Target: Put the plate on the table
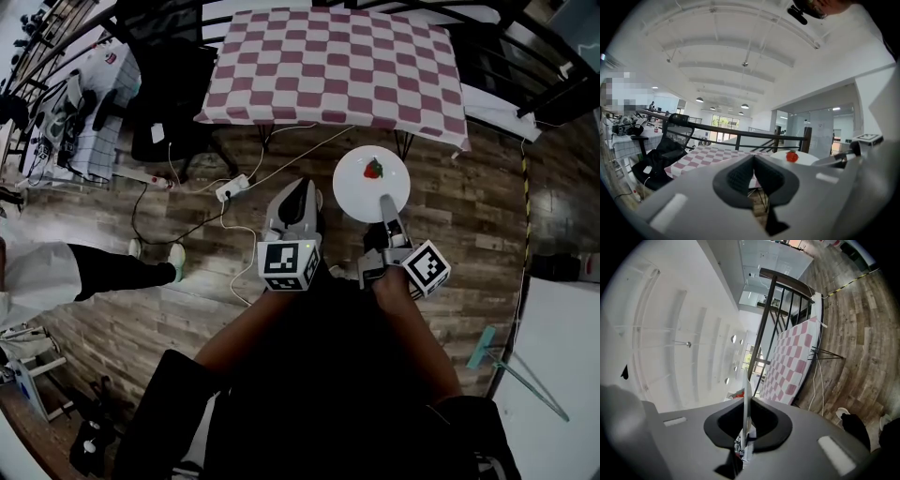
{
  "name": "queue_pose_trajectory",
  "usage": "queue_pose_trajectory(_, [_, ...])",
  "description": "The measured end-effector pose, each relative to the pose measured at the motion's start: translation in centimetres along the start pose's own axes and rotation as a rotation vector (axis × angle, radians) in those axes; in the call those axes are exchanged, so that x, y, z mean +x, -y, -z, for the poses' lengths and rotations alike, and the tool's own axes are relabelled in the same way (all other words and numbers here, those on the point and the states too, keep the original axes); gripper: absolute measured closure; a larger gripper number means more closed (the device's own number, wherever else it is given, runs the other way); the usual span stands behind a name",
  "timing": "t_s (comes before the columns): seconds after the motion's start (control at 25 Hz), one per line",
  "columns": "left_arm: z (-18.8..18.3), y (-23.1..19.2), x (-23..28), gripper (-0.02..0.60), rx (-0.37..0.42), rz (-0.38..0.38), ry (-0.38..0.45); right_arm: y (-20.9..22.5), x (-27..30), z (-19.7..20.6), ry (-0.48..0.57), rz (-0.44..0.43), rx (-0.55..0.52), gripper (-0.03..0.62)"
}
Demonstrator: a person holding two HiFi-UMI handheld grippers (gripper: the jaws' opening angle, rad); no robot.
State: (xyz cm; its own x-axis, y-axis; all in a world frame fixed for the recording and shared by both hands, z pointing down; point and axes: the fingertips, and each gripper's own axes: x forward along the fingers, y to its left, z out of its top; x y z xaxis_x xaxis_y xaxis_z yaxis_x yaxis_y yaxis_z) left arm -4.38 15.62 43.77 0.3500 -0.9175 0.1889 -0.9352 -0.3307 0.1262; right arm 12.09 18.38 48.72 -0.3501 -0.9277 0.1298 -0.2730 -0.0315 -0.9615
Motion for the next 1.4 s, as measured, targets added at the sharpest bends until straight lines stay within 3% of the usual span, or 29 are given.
queue_pose_trajectory(0.28, [-0.8, -1.4, 6.0, 0.571, -0.008, 0.024, 0.004, 1.4, 4.7, -2.1, -0.009, 0.095, -0.029, 0.577])
queue_pose_trajectory(0.44, [-1.1, -3.1, 9.9, 0.571, 0.016, 0.022, -0.008, 1.7, 9.1, -3.2, -0.005, 0.091, -0.007, 0.577])
queue_pose_trajectory(0.76, [-5.1, -6.4, 18.5, 0.571, -0.009, 0.048, -0.007, 0.5, 19.1, -6.4, -0.017, 0.100, -0.005, 0.577])
queue_pose_trajectory(1.16, [-7.2, -12.2, 27.8, 0.571, -0.031, 0.058, -0.038, -1.0, 29.7, -8.1, -0.012, 0.097, 0.012, 0.577])
queue_pose_trajectory(1.4, [-8.8, -14.0, 32.3, 0.571, -0.053, 0.132, -0.038, -1.4, 34.7, -9.1, 0.036, 0.104, 0.052, 0.579])
